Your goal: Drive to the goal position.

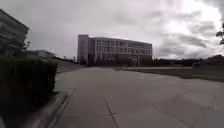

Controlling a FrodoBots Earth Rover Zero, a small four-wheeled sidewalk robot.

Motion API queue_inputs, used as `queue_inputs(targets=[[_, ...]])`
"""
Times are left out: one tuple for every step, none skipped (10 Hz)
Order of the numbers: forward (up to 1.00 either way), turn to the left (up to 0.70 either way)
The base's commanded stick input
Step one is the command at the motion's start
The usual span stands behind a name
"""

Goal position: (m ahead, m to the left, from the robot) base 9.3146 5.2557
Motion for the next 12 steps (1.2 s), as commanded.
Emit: queue_inputs(targets=[[0.7,0.03],[0.7,0.19],[0.7,0.31],[0.7,0.27],[0.7,0.08],[0.7,0.0],[0.7,0.0],[0.7,0.0],[0.7,0.0],[0.7,0.0],[0.7,0.0],[0.7,0.0]])
